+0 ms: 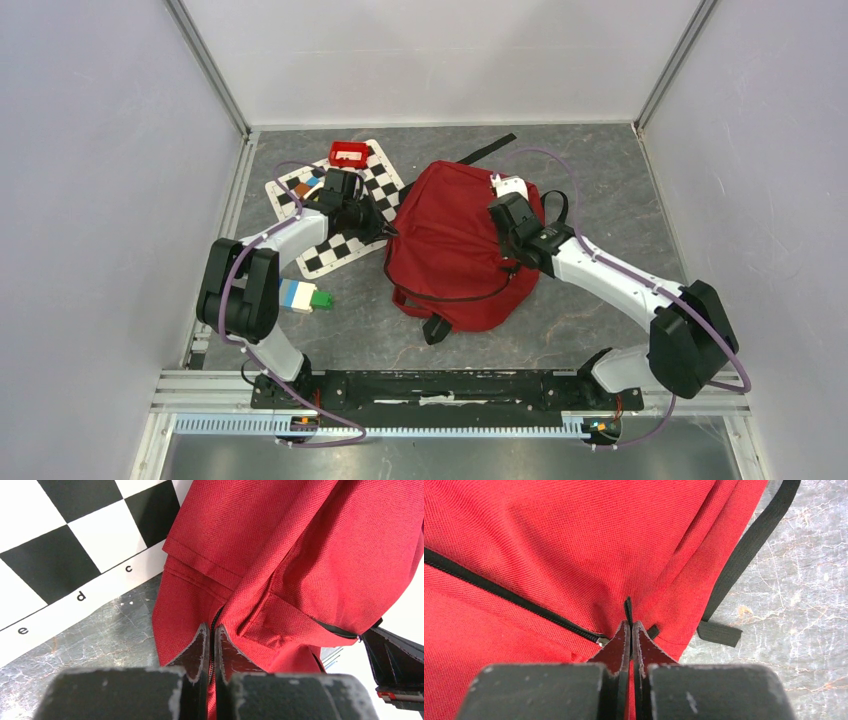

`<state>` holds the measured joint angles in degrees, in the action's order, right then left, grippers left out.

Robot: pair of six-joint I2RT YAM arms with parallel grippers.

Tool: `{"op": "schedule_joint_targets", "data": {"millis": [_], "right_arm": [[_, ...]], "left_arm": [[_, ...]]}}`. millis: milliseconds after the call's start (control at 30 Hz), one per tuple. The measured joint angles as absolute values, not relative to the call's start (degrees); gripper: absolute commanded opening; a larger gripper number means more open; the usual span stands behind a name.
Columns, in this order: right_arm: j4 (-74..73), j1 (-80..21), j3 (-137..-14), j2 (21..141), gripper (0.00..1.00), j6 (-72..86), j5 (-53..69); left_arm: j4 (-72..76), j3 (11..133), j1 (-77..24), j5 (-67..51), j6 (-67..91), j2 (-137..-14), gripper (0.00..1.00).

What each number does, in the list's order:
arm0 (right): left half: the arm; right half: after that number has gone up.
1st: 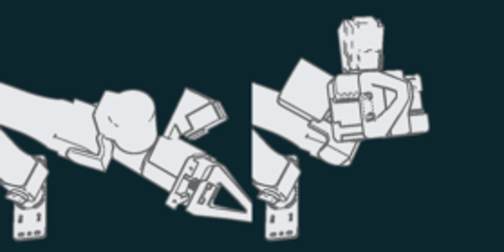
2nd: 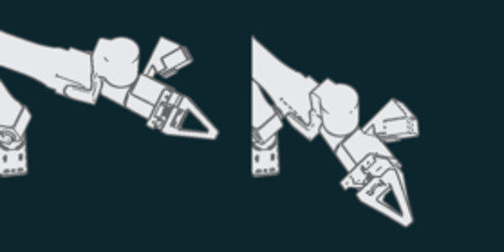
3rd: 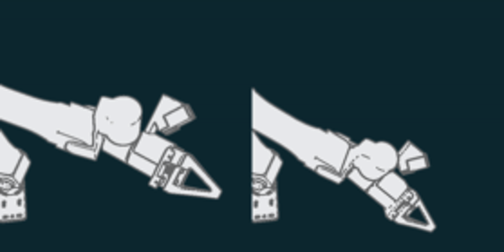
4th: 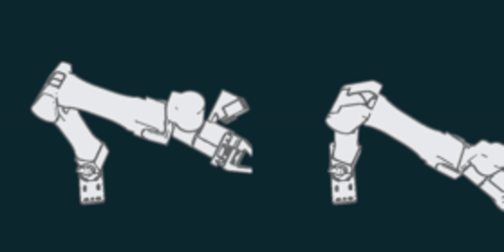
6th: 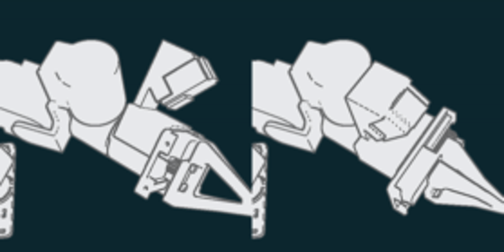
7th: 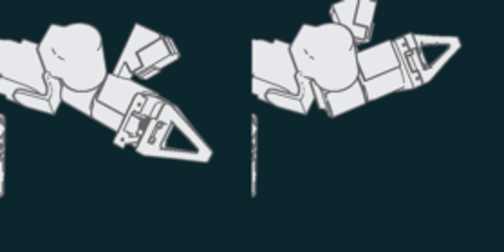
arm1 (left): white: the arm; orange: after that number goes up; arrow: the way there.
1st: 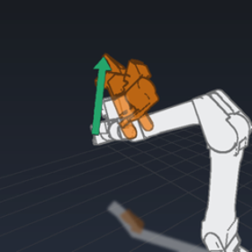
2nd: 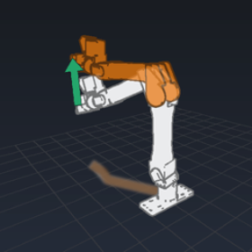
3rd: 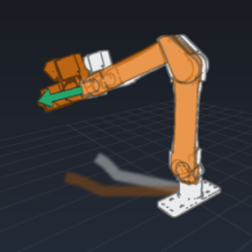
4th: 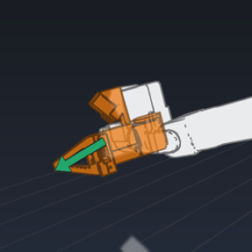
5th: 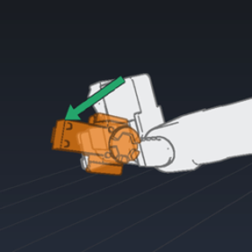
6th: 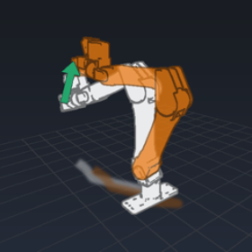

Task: Pack the student bag
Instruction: Zip the student bag at the center of the board, then reset both arms

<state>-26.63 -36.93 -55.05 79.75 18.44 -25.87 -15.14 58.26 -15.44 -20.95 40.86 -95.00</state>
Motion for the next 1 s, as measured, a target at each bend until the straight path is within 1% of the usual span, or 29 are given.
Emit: {"op": "schedule_joint_targets", "data": {"millis": [133, 167, 200, 233, 267, 300, 333, 400, 533, 667, 800, 900, 1000], "right_arm": [[-25.0, -35.8, -54.2, 79.4, 0.0, 18.7, -24.6], [-24.6, -35.6, -54.2, 79.4, 0.05, 18.6, -24.4], [-24.3, -35.5, -54.2, 79.3, 0.15, 18.5, -24.3], [-24.0, -35.5, -54.2, 79.2, 0.3, 18.5, -24.2], [-23.9, -35.4, -54.2, 79.2, 0.42, 18.0, -24.6], [-24.1, -35.1, -54.3, 79.1, 0.64, 18.0, -24.9], [-24.4, -34.4, -54.3, 79.1, 0.77, 17.4, -25.6], [-24.7, -32.8, -54.6, 79.0, 0.86, 16.8, -26.6], [-24.2, -30.6, -55.9, 78.8, 0.92, 15.5, -27.3], [-23.6, -28.1, -56.2, 76.6, 0.94, 14.7, -26.9], [-23.2, -23.1, -55.7, 71.9, 0.95, 14.2, -26.8], [-21.5, -17.0, -53.1, 64.6, 0.95, 13.7, -25.5], [-17.7, -12.1, -49.0, 56.6, 0.95, 12.2, -24.6]], "left_arm": [[-15.1, 58.3, -15.4, -21.1, 40.9, -95.0, 0.02], [-15.1, 58.3, -15.4, -21.1, 40.9, -95.0, 0.1], [-15.1, 58.3, -15.3, -21.1, 40.9, -95.0, 0.26], [-15.0, 58.3, -15.3, -21.0, 40.9, -95.0, 0.49], [-15.0, 58.3, -15.3, -20.6, 40.8, -94.9, 0.77], [-15.4, 58.3, -15.0, -18.9, 40.5, -94.6, 0.96], [-15.8, 58.3, -14.5, -17.7, 40.0, -94.2, 1.0], [-16.7, 58.0, -13.0, -14.0, 40.0, -92.4, 1.0], [-17.0, 57.7, -11.4, -6.9, 39.7, -85.8, 1.0], [-17.3, 57.7, -11.5, -0.5, 38.4, -78.1, 1.0], [-18.5, 57.7, -11.6, 6.6, 37.5, -70.5, 1.0], [-20.7, 57.8, -11.6, 11.9, 36.4, -64.3, 1.0], [-22.9, 58.8, -11.6, 14.6, 34.5, -60.2, 1.0]]}}
